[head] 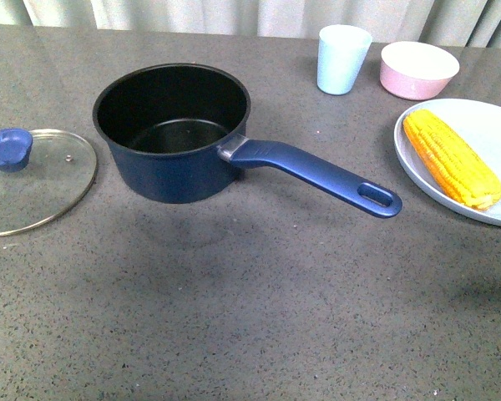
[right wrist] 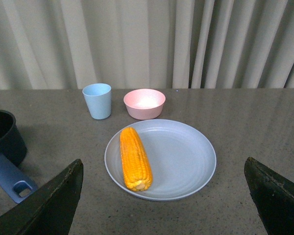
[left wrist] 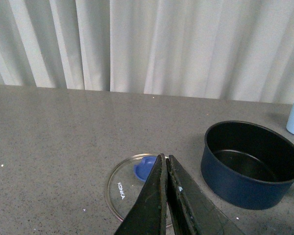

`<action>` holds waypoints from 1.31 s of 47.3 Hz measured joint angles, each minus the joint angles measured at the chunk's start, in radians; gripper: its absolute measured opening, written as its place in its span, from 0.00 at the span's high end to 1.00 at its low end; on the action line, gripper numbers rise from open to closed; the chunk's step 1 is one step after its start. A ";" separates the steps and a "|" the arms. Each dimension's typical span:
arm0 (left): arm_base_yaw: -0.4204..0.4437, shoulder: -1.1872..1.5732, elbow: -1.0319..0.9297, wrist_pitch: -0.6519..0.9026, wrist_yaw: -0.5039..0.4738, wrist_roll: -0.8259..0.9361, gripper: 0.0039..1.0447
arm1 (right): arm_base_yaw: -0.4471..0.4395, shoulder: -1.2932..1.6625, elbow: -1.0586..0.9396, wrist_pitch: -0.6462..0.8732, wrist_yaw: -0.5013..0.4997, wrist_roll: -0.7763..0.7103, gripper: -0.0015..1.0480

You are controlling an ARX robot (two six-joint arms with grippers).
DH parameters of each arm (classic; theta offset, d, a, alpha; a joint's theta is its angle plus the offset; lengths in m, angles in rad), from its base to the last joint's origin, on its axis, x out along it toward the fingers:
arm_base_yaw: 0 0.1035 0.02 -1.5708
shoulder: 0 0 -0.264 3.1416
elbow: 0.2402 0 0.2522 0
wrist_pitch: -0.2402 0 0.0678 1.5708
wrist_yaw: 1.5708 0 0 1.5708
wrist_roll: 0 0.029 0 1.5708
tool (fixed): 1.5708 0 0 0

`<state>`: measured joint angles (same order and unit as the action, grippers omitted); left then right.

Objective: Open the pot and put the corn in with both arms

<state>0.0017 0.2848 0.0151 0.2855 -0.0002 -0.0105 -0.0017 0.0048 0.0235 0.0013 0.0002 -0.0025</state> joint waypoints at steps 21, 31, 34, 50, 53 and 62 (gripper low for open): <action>0.000 -0.249 0.000 -0.275 0.000 0.000 0.99 | 0.000 0.000 0.000 0.000 0.000 0.000 0.09; 0.000 -0.270 0.000 -0.286 0.000 0.000 0.99 | 0.000 0.000 0.000 0.000 0.000 0.000 0.09; 0.000 -0.270 0.000 -0.286 0.000 0.000 0.99 | 0.000 0.000 0.000 0.000 0.000 0.000 0.09; 0.000 -0.270 0.000 -0.286 0.000 0.000 0.89 | 0.000 0.000 0.000 0.000 0.000 0.000 0.09; 0.000 -0.270 0.000 -0.286 0.000 0.000 0.80 | 0.000 0.000 0.000 0.000 0.000 0.000 0.09; 0.000 -0.270 0.000 -0.286 0.000 0.000 0.54 | 0.000 0.000 0.000 0.000 0.000 0.000 0.09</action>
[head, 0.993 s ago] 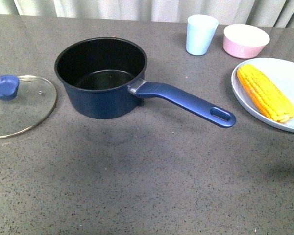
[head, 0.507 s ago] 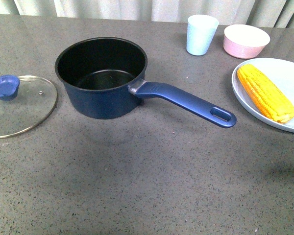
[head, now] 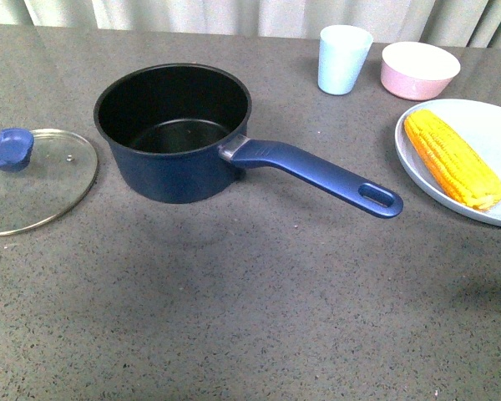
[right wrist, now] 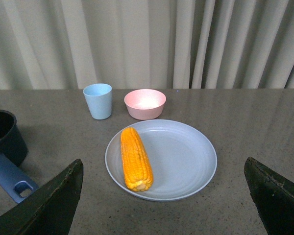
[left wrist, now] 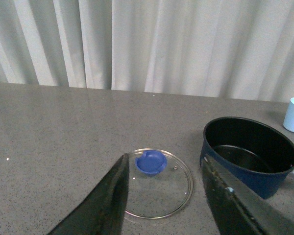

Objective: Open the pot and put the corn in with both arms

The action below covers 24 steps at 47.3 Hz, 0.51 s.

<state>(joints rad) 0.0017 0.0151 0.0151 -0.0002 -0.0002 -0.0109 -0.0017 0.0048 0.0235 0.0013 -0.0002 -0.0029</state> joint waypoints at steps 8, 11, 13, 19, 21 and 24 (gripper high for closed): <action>0.000 0.000 0.000 0.000 0.000 0.000 0.24 | 0.000 0.000 0.000 0.000 0.000 0.000 0.09; 0.000 0.000 0.000 0.000 0.000 0.000 0.14 | 0.000 0.000 0.000 0.000 0.000 0.000 0.09; 0.000 0.000 0.000 0.000 0.000 0.000 0.08 | 0.000 0.000 0.000 0.000 0.000 0.000 0.09; 0.000 0.000 0.000 0.000 0.000 0.003 0.08 | 0.000 0.000 0.000 0.000 0.000 0.000 0.09; 0.000 0.000 0.000 0.000 0.000 0.003 0.08 | 0.000 0.000 0.000 0.000 0.000 0.000 0.09; 0.000 0.000 0.000 0.000 0.000 0.002 0.08 | 0.000 0.000 0.000 0.000 0.000 0.000 0.09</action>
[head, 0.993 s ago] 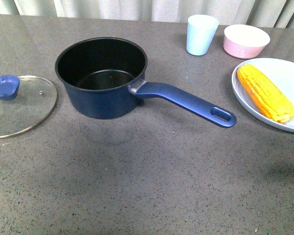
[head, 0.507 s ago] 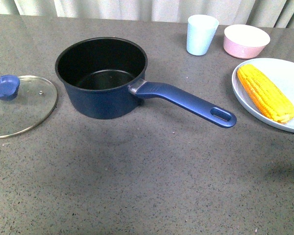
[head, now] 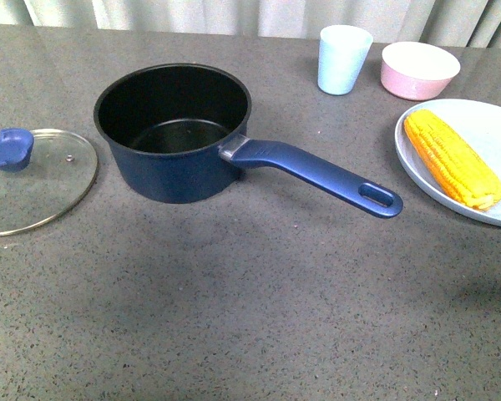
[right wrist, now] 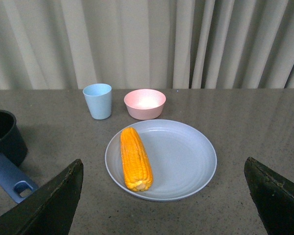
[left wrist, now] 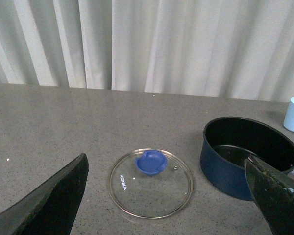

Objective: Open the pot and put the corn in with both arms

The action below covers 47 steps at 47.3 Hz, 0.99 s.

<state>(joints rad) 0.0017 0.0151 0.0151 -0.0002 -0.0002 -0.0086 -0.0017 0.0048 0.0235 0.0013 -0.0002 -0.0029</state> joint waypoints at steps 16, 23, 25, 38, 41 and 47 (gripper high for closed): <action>0.000 0.000 0.000 0.000 0.000 0.000 0.08 | -0.090 0.329 0.176 -0.378 -0.078 0.161 0.09; 0.000 0.000 0.000 0.000 0.000 0.000 0.08 | -0.171 0.494 0.231 -0.285 -0.133 0.167 0.09; 0.000 0.000 0.000 0.000 0.000 0.000 0.08 | -0.191 0.550 0.254 -0.235 -0.151 0.161 0.09; 0.000 0.000 0.000 0.000 0.000 0.000 0.08 | -0.191 1.098 0.412 0.209 -0.130 0.024 0.09; 0.000 0.000 0.000 0.000 0.000 0.000 0.08 | -0.183 1.246 0.479 0.293 -0.146 0.008 0.09; 0.000 0.000 0.000 0.000 0.000 0.000 0.08 | -0.143 1.489 0.619 0.322 -0.161 -0.011 0.09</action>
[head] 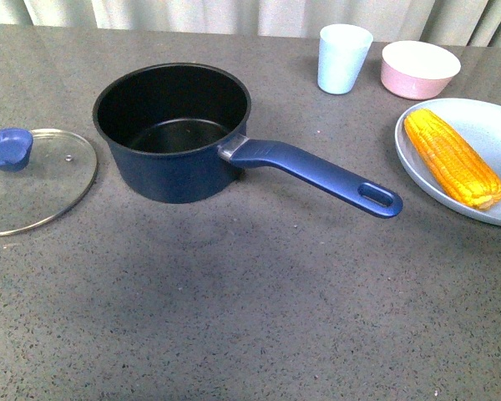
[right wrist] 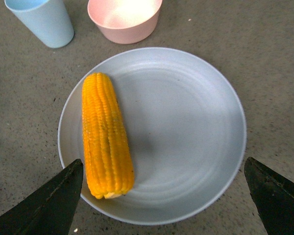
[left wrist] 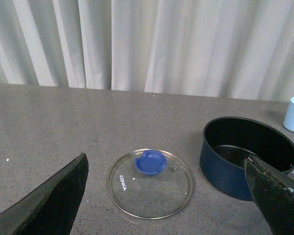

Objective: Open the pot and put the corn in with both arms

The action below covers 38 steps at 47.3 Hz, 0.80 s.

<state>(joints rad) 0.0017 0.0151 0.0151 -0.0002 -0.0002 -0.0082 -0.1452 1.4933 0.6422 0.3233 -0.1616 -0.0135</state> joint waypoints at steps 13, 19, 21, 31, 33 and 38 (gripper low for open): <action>0.000 0.000 0.000 0.000 0.000 0.000 0.08 | 0.084 0.289 0.154 0.039 0.038 -0.036 0.09; 0.000 0.000 0.000 0.000 0.000 0.000 0.08 | 0.122 0.375 0.214 0.032 0.047 -0.037 0.09; 0.000 0.000 0.000 0.000 0.000 0.000 0.08 | 0.131 0.391 0.231 0.028 0.052 -0.037 0.09; 0.000 0.000 0.000 0.000 0.000 0.000 0.08 | 0.177 0.464 0.287 0.002 0.069 -0.061 0.09; 0.000 0.000 0.000 0.000 0.000 0.000 0.08 | 0.180 0.474 0.293 0.000 0.076 -0.064 0.09; 0.000 0.000 0.000 0.000 0.000 0.000 0.08 | 0.184 0.493 0.306 -0.007 0.093 -0.066 0.10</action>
<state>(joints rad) 0.0017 0.0151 0.0151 -0.0002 -0.0002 -0.0082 0.0391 1.9862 0.9485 0.3161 -0.0685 -0.0799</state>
